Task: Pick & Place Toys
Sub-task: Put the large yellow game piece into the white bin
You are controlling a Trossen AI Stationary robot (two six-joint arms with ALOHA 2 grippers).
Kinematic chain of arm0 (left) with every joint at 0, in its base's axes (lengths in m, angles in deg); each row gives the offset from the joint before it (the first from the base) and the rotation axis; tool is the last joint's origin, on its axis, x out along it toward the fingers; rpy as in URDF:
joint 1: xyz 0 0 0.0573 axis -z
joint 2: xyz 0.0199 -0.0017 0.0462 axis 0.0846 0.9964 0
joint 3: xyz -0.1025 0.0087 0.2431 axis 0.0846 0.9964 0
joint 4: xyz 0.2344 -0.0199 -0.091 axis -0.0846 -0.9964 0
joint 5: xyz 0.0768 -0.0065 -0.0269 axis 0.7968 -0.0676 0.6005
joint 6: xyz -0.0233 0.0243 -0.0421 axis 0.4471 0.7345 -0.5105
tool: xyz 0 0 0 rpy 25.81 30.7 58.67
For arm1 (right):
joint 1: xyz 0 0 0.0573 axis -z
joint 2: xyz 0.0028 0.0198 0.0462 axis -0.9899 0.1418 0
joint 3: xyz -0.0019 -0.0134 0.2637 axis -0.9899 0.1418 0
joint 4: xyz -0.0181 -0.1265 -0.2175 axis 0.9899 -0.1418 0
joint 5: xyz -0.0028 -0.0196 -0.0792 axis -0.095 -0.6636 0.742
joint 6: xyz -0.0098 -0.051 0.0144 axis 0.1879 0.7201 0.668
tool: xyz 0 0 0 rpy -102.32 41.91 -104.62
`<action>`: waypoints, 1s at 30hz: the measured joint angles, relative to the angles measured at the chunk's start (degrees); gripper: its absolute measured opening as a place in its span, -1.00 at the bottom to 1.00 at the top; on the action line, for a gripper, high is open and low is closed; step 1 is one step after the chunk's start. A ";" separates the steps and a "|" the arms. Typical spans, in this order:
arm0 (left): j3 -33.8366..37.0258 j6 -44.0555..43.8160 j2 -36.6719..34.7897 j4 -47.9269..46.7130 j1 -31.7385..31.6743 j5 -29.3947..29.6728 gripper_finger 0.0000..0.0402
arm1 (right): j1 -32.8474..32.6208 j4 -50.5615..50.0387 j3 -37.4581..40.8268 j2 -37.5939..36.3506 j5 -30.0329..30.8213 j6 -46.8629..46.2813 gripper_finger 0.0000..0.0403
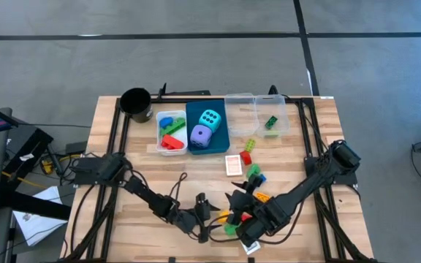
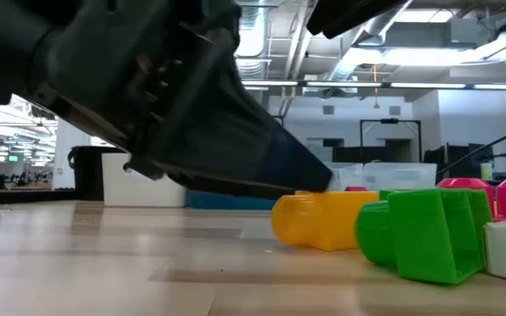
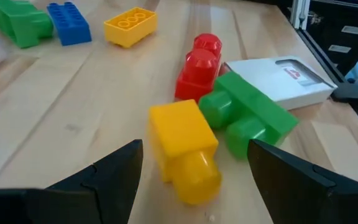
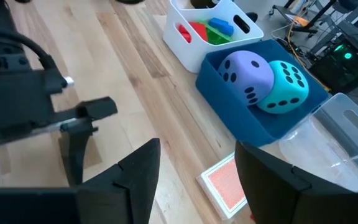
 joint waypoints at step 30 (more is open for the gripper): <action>-4.72 -4.33 3.81 -13.00 -3.07 6.40 0.40 | -0.10 0.36 0.00 0.00 -0.07 0.00 0.00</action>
